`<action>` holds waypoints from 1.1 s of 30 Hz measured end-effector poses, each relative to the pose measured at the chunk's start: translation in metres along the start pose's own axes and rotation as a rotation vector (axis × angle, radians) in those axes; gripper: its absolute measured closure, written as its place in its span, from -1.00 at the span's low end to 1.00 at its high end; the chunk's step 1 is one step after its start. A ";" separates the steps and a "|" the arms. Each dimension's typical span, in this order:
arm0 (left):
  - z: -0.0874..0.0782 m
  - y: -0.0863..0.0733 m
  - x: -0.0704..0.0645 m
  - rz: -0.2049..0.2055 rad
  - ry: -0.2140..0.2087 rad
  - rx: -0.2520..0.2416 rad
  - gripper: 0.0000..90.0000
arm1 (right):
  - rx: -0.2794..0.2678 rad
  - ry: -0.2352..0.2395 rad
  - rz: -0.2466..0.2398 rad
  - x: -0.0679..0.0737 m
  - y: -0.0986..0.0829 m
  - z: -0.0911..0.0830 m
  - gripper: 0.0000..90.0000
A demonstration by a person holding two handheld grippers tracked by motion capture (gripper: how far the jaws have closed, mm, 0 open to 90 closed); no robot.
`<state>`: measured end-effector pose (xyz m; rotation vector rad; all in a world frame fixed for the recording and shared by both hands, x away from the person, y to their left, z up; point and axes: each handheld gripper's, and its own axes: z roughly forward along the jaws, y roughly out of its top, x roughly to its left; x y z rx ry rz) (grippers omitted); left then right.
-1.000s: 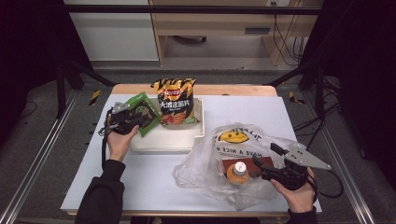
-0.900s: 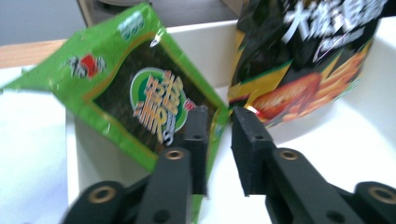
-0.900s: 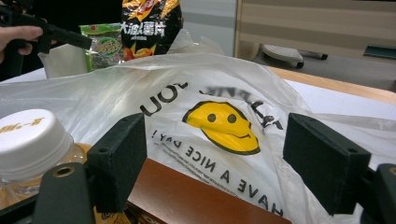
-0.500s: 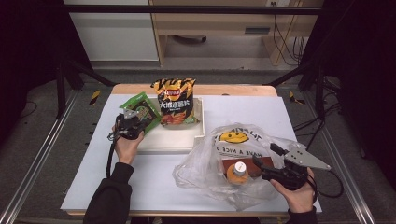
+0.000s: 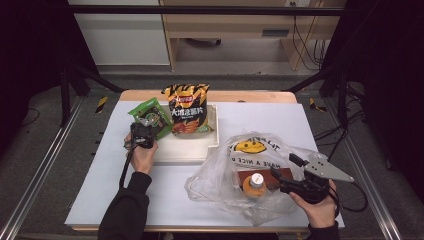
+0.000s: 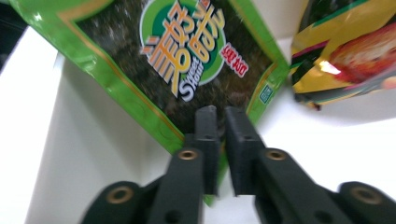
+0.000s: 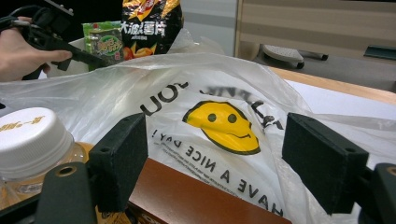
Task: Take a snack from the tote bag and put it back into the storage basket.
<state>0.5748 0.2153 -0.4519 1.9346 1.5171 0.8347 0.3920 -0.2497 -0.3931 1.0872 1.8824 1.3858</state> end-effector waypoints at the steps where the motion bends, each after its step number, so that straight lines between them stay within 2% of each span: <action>1: 0.001 0.001 -0.001 0.007 0.004 0.013 0.79 | 0.000 0.000 -0.001 0.000 0.000 0.000 -0.50; 6: 0.002 0.003 -0.001 -0.038 0.005 -0.003 0.75 | 0.000 0.001 0.001 0.000 0.000 0.000 -0.50; 9: 0.000 0.003 0.004 -0.115 0.005 -0.011 0.70 | 0.000 -0.001 0.001 -0.001 0.000 0.000 -0.50; 10: 0.000 0.003 0.006 -0.126 0.025 -0.008 0.68 | 0.000 -0.002 0.002 0.000 0.000 -0.001 -0.50; 11: -0.001 0.003 0.007 -0.140 0.023 -0.013 0.68 | -0.001 -0.001 0.000 0.000 0.000 -0.001 -0.50; 16: -0.009 0.004 0.017 -0.200 -0.049 -0.064 0.67 | -0.003 0.000 0.002 -0.001 0.000 -0.002 -0.50; 21: -0.014 0.006 0.027 -0.216 -0.055 -0.072 0.71 | -0.002 -0.003 -0.001 -0.001 0.000 -0.001 -0.50; 22: -0.015 0.007 0.032 -0.242 -0.094 -0.077 0.73 | -0.002 -0.003 -0.001 0.000 0.000 -0.001 -0.49; 25: -0.019 0.012 0.034 -0.218 -0.075 -0.091 0.75 | 0.000 -0.004 -0.002 -0.001 0.000 -0.001 -0.49; 27: -0.023 0.014 0.040 -0.240 -0.113 -0.137 0.75 | 0.001 -0.006 -0.001 -0.002 -0.001 -0.001 -0.49; 29: -0.026 0.017 0.046 -0.206 -0.139 -0.153 0.76 | 0.000 -0.006 0.000 -0.002 -0.001 -0.001 -0.49; 31: -0.030 0.018 0.054 -0.232 -0.180 -0.193 0.82 | 0.000 -0.005 -0.001 -0.002 -0.001 -0.001 -0.49; 32: -0.032 0.019 0.058 -0.241 -0.183 -0.212 0.86 | 0.000 -0.005 -0.002 -0.002 -0.001 -0.001 -0.49; 33: -0.035 0.020 0.061 -0.231 -0.173 -0.225 0.88 | 0.001 -0.006 -0.003 -0.002 -0.001 -0.001 -0.49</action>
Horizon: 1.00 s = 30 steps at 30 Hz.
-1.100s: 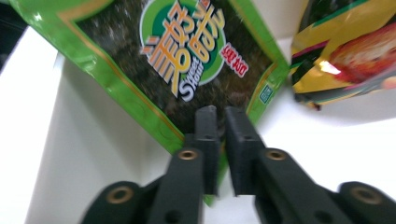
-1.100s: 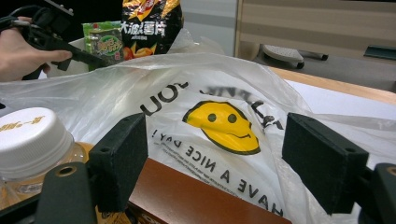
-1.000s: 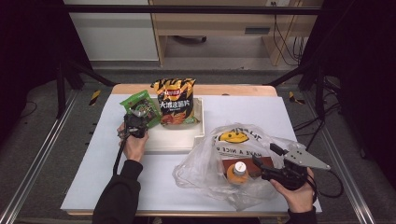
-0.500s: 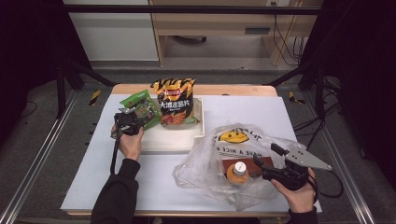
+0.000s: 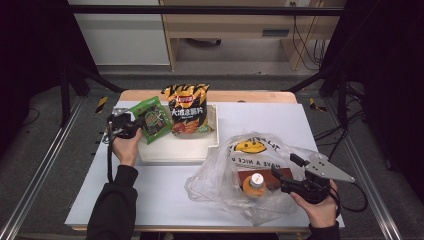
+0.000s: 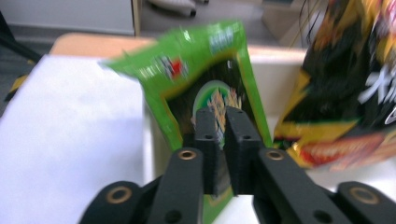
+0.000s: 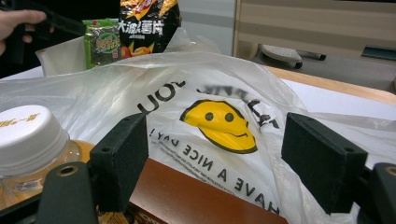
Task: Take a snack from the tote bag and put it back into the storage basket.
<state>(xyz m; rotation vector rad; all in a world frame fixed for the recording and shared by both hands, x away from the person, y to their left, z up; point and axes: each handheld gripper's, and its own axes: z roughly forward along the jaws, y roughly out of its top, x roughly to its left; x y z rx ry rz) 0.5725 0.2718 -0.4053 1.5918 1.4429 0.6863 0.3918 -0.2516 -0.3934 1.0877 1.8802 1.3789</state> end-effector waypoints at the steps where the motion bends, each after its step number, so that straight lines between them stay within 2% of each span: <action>1: -0.002 0.002 0.003 0.002 0.006 -0.012 0.88 | -0.001 0.001 0.000 0.000 0.000 0.000 -0.49; 3: -0.004 0.004 0.009 -0.015 0.011 -0.035 0.84 | 0.000 -0.001 0.000 0.000 0.000 0.000 -0.49; 5: -0.002 0.005 0.014 0.002 0.021 -0.033 0.70 | 0.004 0.000 0.001 -0.001 -0.001 0.001 -0.49; 7: 0.000 0.004 0.018 -0.001 0.036 -0.044 0.55 | 0.007 -0.001 -0.001 0.000 -0.001 0.002 -0.49; 9: 0.005 0.004 0.021 0.004 0.026 -0.042 0.42 | 0.009 -0.002 -0.001 0.000 -0.002 0.002 -0.49; 12: 0.015 0.003 0.023 0.018 0.029 -0.025 0.42 | 0.013 -0.002 -0.001 -0.001 -0.002 0.003 -0.49; 15: 0.023 0.004 0.024 0.033 0.020 -0.004 0.54 | 0.016 -0.003 -0.003 -0.001 -0.003 0.003 -0.49; 18: 0.030 0.007 0.024 0.039 0.033 0.022 0.63 | 0.020 -0.005 0.000 -0.002 -0.003 0.004 -0.49; 21: 0.033 0.010 0.024 0.045 0.046 0.027 0.70 | 0.020 -0.004 -0.002 -0.001 -0.004 0.004 -0.49; 24: 0.038 0.016 0.024 0.066 0.038 0.036 0.72 | 0.020 -0.005 -0.003 -0.001 -0.003 0.004 -0.49; 26: 0.041 0.018 0.024 0.094 0.014 0.044 0.70 | 0.022 -0.003 -0.003 -0.001 -0.004 0.005 -0.49; 30: 0.043 0.020 0.023 0.123 -0.020 0.023 0.58 | 0.024 -0.006 -0.004 -0.001 -0.004 0.005 -0.49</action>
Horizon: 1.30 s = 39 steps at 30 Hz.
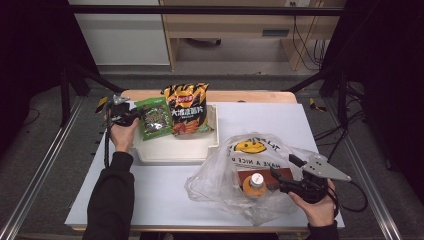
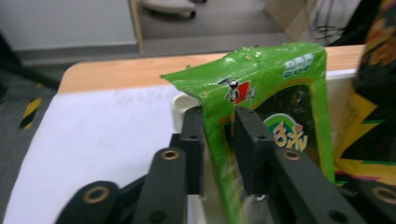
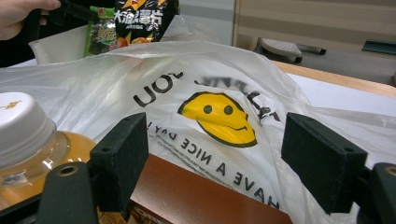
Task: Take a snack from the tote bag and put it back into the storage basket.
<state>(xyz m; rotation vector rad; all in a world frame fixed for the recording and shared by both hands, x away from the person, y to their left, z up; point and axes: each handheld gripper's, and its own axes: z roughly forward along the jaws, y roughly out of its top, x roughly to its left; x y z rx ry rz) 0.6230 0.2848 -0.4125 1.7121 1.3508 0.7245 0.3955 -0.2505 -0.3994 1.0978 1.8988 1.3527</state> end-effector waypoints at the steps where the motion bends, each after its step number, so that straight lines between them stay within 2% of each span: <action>1: -0.001 0.000 0.000 0.012 -0.006 -0.005 0.52 | 0.000 0.001 0.000 0.000 0.000 0.000 -0.48; 5: -0.012 0.001 0.001 -0.017 -0.028 -0.035 0.30 | -0.002 0.001 0.000 0.000 0.001 0.000 -0.49; 7: -0.021 0.001 0.000 -0.037 -0.053 -0.057 0.24 | -0.008 0.001 0.000 0.001 0.001 -0.002 -0.49; 16: -0.068 -0.008 -0.019 -0.012 -0.156 -0.135 0.05 | -0.038 -0.005 0.005 0.001 0.006 -0.008 -0.48; 22: -0.093 -0.024 -0.043 0.004 -0.224 -0.150 0.00 | -0.044 0.011 0.000 0.003 0.009 -0.012 -0.41; 28: -0.113 -0.039 -0.072 0.046 -0.283 -0.162 -0.03 | -0.051 0.037 -0.003 0.007 0.012 -0.018 -0.35; 32: -0.120 -0.048 -0.091 0.066 -0.336 -0.157 -0.05 | -0.046 0.053 0.000 0.009 0.012 -0.020 -0.29; 37: -0.125 -0.055 -0.115 0.105 -0.394 -0.153 -0.06 | -0.019 0.089 0.009 0.013 0.009 -0.020 -0.09; 39: -0.126 -0.057 -0.123 0.123 -0.408 -0.150 -0.07 | -0.013 0.092 -0.010 0.015 0.009 -0.022 -0.01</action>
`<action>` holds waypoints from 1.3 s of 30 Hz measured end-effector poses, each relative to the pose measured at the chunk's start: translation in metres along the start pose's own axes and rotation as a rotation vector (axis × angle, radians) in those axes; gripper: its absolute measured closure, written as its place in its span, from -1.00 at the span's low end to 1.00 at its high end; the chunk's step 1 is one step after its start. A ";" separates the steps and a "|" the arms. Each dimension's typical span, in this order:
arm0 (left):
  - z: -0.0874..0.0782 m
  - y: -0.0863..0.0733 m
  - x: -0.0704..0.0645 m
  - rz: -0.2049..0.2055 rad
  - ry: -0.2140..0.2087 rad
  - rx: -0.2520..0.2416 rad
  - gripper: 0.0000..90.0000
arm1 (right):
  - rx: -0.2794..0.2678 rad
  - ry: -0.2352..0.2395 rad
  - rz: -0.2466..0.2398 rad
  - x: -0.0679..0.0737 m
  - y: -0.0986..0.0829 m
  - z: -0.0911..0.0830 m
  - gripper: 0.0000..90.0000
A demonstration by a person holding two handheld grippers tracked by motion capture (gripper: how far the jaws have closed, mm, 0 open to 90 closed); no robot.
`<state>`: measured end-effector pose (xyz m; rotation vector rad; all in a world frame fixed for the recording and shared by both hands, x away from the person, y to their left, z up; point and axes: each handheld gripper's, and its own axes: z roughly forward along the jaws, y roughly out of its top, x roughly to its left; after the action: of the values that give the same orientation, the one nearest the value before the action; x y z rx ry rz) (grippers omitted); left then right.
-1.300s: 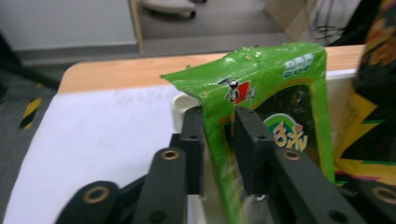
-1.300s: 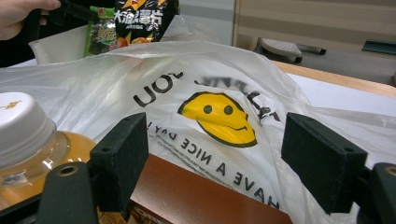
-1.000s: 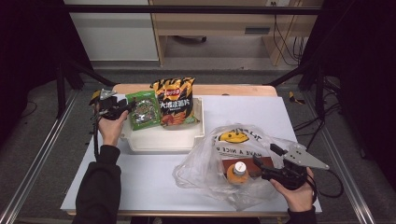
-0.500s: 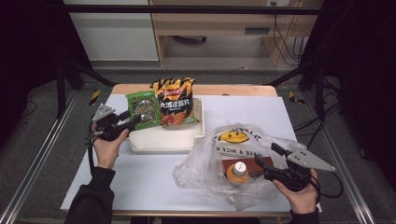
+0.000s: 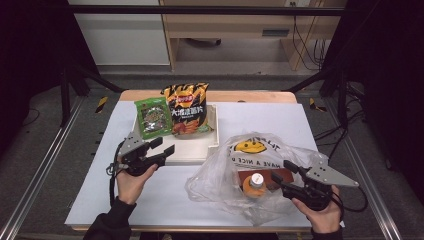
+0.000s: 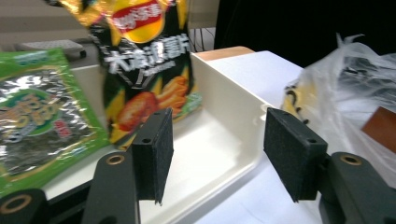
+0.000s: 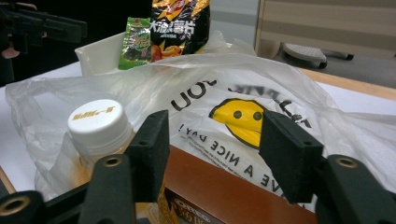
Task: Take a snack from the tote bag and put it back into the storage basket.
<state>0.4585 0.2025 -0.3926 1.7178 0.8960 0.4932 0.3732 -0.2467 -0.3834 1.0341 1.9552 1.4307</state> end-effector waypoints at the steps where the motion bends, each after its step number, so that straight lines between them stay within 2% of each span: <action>1: 0.001 0.000 -0.004 0.004 -0.014 0.004 -0.08 | 0.000 -0.007 -0.010 0.001 0.000 -0.001 0.01; 6: 0.007 0.000 -0.027 0.030 -0.082 0.044 -0.13 | 0.017 -0.033 -0.014 -0.002 -0.003 -0.001 -0.02; 9: 0.012 0.005 -0.041 0.066 -0.100 0.047 -0.13 | 0.026 -0.046 -0.016 -0.004 -0.007 -0.001 -0.02; 10: 0.014 0.007 -0.045 0.065 -0.113 0.049 -0.13 | 0.031 -0.055 -0.016 -0.004 -0.008 -0.002 -0.02; 13: 0.020 0.015 -0.059 0.092 -0.140 0.045 -0.13 | 0.039 -0.068 -0.023 -0.004 -0.010 -0.003 -0.02; 16: 0.028 0.024 -0.073 0.114 -0.169 0.035 -0.15 | 0.047 -0.058 -0.011 -0.005 -0.012 -0.004 -0.03; 20: 0.041 0.033 -0.090 0.144 -0.193 0.026 -0.14 | 0.049 -0.072 -0.004 -0.008 -0.014 -0.007 -0.05; 22: 0.048 0.036 -0.099 0.155 -0.219 0.026 -0.14 | 0.052 -0.062 0.008 -0.009 -0.014 -0.008 -0.01; 25: 0.060 0.038 -0.114 0.194 -0.243 0.040 -0.13 | 0.080 -0.048 0.023 -0.008 -0.016 -0.007 0.08; 28: 0.073 0.040 -0.130 0.243 -0.261 0.051 -0.09 | 0.105 -0.057 0.021 -0.007 -0.017 -0.006 0.15; 34: 0.101 0.038 -0.147 0.248 -0.323 0.086 0.00 | 0.136 -0.056 0.025 -0.008 -0.020 -0.006 0.38; 36: 0.109 0.035 -0.152 0.278 -0.336 0.105 0.02 | 0.141 -0.051 0.029 -0.009 -0.021 -0.006 0.43; 39: 0.121 0.027 -0.157 0.291 -0.360 0.147 0.07 | 0.156 -0.051 0.034 -0.009 -0.022 -0.005 0.50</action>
<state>0.4540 0.0030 -0.3905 2.0048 0.4358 0.2963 0.3681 -0.2606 -0.4031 1.1655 2.0476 1.2724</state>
